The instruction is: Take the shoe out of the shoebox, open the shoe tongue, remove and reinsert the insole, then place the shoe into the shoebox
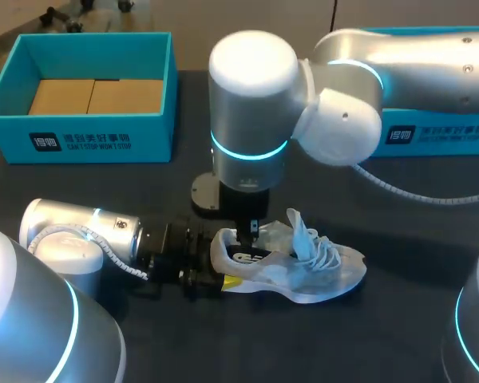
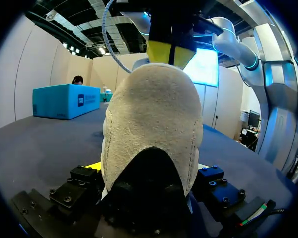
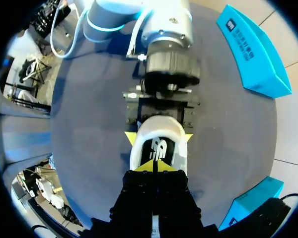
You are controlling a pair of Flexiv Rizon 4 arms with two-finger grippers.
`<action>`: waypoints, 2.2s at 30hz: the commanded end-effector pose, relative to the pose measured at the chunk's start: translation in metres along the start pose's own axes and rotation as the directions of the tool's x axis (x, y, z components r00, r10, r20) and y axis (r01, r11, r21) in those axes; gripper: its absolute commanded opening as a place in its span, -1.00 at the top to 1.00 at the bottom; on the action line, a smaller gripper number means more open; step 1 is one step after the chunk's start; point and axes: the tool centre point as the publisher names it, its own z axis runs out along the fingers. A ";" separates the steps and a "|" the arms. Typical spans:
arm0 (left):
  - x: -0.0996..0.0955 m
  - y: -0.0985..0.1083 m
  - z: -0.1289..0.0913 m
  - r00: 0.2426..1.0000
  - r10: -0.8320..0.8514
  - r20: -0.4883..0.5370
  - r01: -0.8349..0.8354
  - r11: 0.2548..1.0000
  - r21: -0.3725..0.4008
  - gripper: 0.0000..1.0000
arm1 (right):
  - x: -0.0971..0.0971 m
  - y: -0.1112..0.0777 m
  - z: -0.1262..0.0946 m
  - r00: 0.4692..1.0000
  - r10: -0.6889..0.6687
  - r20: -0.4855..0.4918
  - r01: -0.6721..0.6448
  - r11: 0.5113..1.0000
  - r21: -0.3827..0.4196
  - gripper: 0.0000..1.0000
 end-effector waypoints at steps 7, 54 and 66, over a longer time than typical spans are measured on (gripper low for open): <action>-0.001 0.001 0.001 1.000 -0.001 0.000 0.001 1.000 -0.004 1.00 | -0.006 -0.011 0.032 0.999 -0.033 -0.006 0.033 0.999 -0.003 1.00; -0.001 0.001 0.001 1.000 -0.001 0.000 0.001 1.000 -0.004 1.00 | -0.001 -0.077 0.069 0.985 0.158 0.073 -0.158 0.987 -0.015 0.46; -0.001 0.001 0.001 1.000 -0.001 0.000 0.001 1.000 -0.004 1.00 | -0.012 -0.075 0.080 0.988 0.151 0.029 -0.151 0.988 -0.017 0.22</action>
